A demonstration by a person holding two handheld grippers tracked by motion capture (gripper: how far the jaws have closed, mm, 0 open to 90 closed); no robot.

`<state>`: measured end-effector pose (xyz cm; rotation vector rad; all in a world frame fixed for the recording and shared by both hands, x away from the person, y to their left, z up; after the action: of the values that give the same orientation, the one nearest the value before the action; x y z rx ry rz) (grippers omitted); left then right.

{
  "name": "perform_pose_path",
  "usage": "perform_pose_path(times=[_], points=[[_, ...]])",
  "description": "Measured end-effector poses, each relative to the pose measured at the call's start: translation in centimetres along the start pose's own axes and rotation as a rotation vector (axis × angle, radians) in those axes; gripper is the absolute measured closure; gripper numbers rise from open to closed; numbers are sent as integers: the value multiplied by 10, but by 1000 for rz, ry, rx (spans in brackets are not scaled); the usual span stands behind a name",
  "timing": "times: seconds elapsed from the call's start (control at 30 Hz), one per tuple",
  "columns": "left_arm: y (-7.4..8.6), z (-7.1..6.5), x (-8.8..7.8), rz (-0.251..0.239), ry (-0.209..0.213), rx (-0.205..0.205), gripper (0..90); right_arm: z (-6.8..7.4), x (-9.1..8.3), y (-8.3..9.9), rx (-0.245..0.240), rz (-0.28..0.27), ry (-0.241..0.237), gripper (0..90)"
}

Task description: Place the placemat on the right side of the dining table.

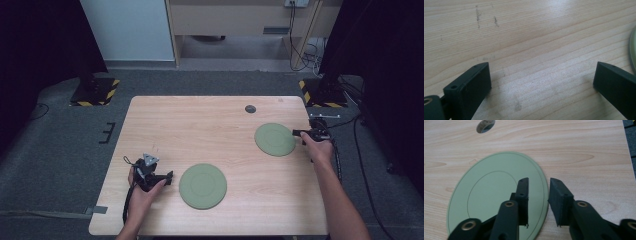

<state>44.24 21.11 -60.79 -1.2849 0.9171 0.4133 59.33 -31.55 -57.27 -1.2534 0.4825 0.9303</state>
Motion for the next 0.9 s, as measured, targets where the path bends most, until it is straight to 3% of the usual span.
perform_pose_path(times=[0.13,0.17,0.33,0.5,0.9], points=[[0,0,0,0,0,0,10,3,-1,-5,10,-21,1,500],[0,0,0,0,2,3,10,4,-1,-8,25,-24,19,380],[0,0,0,0,2,2,10,9,-4,-13,32,-40,24,266],[0,0,0,0,2,3,10,24,-11,-23,26,-69,-26,107],[0,0,0,0,4,4,10,37,-25,-35,0,-176,-13,76]])
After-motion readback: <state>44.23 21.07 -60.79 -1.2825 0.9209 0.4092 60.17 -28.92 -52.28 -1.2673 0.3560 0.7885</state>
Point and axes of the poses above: each handheld gripper's, and its own axes: x roughly forward along the jaws, y roughly out of its underside, z roughly to its left, the point moved 10 cm from there along x, roughly forward along the jaws, and after that the axes turned 5 degrees about z, right-handed, at the moved point
